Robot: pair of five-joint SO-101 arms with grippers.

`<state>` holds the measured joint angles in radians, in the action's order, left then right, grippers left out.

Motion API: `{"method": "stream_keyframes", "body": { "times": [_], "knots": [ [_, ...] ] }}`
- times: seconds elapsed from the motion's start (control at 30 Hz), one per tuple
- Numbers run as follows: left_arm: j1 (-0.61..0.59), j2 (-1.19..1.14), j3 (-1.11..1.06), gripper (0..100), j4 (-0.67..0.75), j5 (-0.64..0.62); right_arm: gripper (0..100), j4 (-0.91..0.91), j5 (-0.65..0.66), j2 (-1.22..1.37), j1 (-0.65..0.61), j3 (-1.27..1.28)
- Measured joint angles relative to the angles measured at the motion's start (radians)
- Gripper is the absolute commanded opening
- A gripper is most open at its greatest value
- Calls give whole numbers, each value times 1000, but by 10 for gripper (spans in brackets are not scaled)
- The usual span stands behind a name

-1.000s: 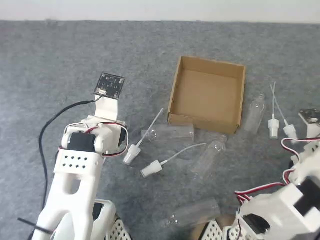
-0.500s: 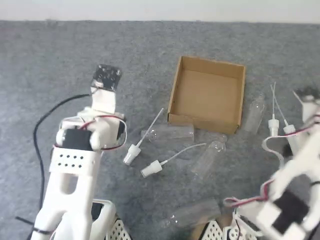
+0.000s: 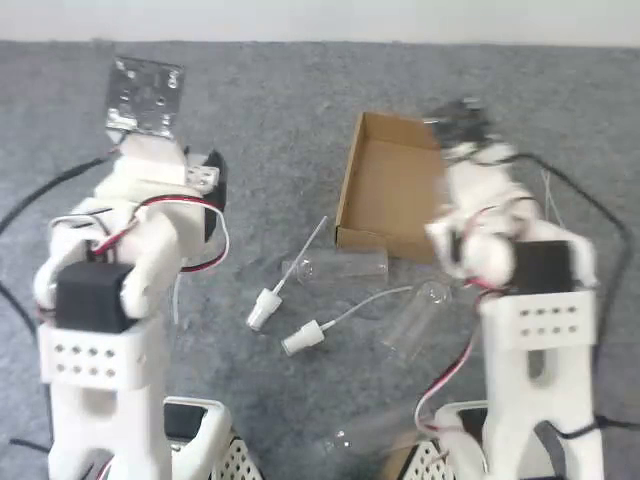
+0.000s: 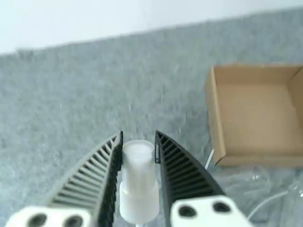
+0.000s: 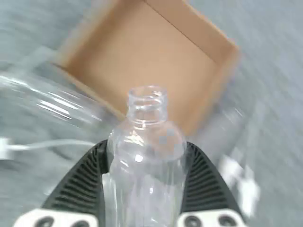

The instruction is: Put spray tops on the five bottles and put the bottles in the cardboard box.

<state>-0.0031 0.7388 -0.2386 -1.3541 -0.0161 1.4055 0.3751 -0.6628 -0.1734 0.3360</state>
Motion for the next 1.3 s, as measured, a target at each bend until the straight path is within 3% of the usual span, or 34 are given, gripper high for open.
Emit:
{"method": "stream_keyframes", "body": {
  "times": [0.2, 0.37, 0.57, 0.93, 1.3],
  "knots": [
    [2, 6, 135, 12, -57, -83, 6, -150, -149, -2, -325, 58],
    [-21, 6, 175, 12, -66, -127, 6, -359, -190, -2, -477, 224],
    [-87, 12, 175, 12, -21, -212, 8, -559, -232, -2, -532, 350],
    [-95, 216, 178, 12, 87, -288, 7, -634, -235, -2, -631, 419],
    [-94, 84, 178, 12, 259, -425, 6, -961, -235, -28, -694, 641]
  ]
}}
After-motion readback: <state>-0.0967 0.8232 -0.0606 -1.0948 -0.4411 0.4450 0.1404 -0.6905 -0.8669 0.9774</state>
